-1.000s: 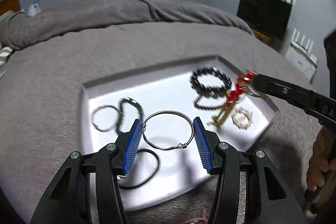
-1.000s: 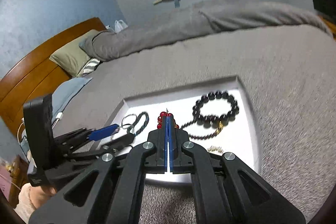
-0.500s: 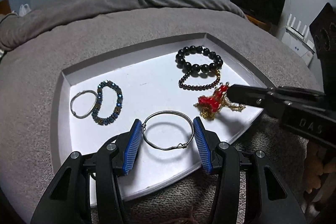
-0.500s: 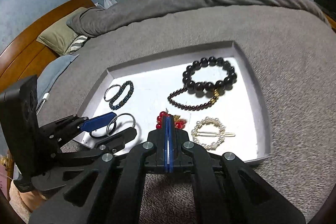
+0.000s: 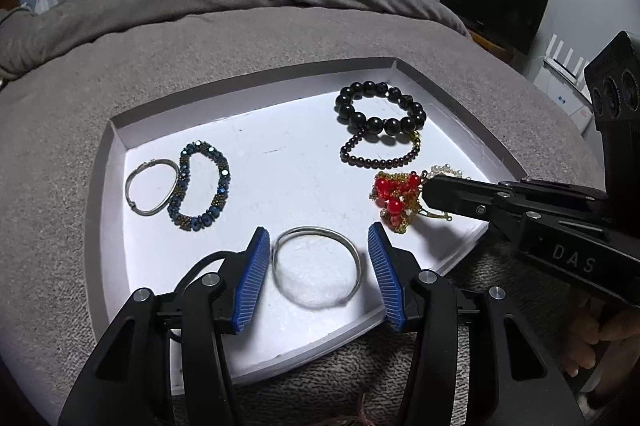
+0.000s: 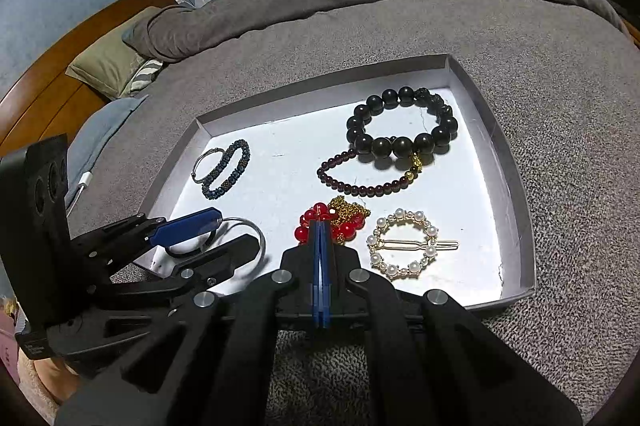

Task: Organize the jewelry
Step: 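Open both grippers to drop the hoop and brooch into the box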

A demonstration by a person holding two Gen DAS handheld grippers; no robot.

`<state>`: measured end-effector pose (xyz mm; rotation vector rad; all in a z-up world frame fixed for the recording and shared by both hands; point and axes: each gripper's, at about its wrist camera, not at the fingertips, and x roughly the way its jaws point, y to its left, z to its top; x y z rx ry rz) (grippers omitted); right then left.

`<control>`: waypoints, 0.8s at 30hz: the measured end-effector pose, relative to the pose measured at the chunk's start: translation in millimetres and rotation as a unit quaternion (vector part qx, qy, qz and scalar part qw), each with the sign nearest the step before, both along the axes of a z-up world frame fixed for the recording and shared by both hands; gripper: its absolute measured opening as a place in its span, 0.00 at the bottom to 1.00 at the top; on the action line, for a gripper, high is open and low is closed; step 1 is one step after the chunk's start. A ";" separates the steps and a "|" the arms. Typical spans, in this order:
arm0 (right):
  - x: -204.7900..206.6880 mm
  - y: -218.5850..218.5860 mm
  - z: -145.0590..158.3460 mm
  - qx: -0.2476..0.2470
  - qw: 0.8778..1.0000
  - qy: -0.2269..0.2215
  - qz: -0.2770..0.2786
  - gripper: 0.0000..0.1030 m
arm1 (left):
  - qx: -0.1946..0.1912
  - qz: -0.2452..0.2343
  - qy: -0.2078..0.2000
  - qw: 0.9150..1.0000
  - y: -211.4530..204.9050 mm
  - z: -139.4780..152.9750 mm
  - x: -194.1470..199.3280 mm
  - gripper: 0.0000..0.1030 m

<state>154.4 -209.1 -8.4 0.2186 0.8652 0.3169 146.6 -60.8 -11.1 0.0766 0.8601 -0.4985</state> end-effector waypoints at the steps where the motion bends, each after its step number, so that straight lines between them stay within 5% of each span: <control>1: 0.3 -0.4 0.4 0.000 1.000 -0.001 -0.001 0.01 | 0.000 0.001 -0.001 1.000 -0.1 0.4 -0.1 0.52; 8: -5.5 -17.4 13.8 0.029 0.999 -0.028 -0.026 0.06 | -0.002 0.016 -0.025 1.000 8.1 12.1 -5.7 0.52; 10: -7.8 -25.9 18.1 0.043 0.997 -0.038 -0.041 0.20 | -0.004 0.026 -0.033 0.999 14.6 18.4 -8.0 0.52; 15: -10.0 -38.7 23.0 0.057 0.995 -0.047 -0.065 0.28 | -0.010 0.049 -0.050 0.997 31.7 31.8 -12.8 0.52; 19: -14.7 -43.0 27.3 0.058 0.993 -0.061 -0.081 0.71 | -0.020 0.064 -0.056 0.996 43.6 38.1 -22.0 0.62; 24: -25.6 -47.0 34.7 0.053 0.991 -0.086 -0.091 0.90 | -0.031 0.092 -0.069 0.993 63.5 44.0 -39.3 0.83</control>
